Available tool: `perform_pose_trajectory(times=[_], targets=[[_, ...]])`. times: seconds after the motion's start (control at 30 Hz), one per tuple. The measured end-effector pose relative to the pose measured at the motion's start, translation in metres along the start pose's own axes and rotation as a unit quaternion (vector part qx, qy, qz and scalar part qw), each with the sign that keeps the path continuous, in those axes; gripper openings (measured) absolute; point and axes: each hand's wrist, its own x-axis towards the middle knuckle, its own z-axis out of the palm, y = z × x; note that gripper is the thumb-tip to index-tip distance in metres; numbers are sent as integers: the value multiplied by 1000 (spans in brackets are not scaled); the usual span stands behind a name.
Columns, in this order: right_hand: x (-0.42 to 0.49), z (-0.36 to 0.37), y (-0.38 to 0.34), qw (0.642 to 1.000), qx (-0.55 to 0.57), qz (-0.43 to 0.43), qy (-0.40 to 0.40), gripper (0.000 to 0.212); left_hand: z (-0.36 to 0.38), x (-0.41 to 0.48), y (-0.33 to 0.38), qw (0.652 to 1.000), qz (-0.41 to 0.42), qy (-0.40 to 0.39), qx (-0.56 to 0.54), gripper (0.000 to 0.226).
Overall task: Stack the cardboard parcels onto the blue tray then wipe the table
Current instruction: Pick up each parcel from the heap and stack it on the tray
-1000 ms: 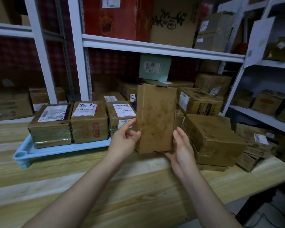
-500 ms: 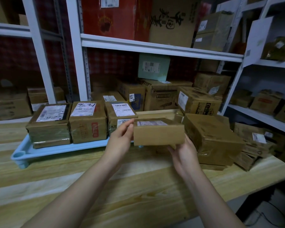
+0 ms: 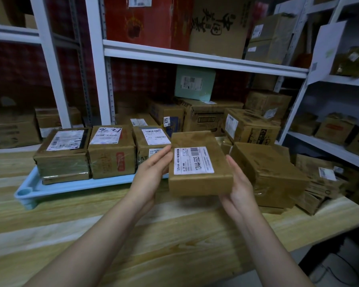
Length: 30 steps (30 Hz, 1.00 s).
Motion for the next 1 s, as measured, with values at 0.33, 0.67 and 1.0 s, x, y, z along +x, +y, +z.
perform_pose_trajectory(times=[0.33, 0.67, 1.0], targets=[[-3, 3, 4, 997, 0, 41, -72, 33, -4, 5, -5, 999, 9, 47, -23, 30], [-4, 10, 6, 994, -5, 17, -104, 45, -1, 7, -12, 998, 39, 38, 23, 23], [-3, 10, 6, 987, -26, -47, -149, 51, 17, 1, -5, 996, 29, -24, 84, 35]])
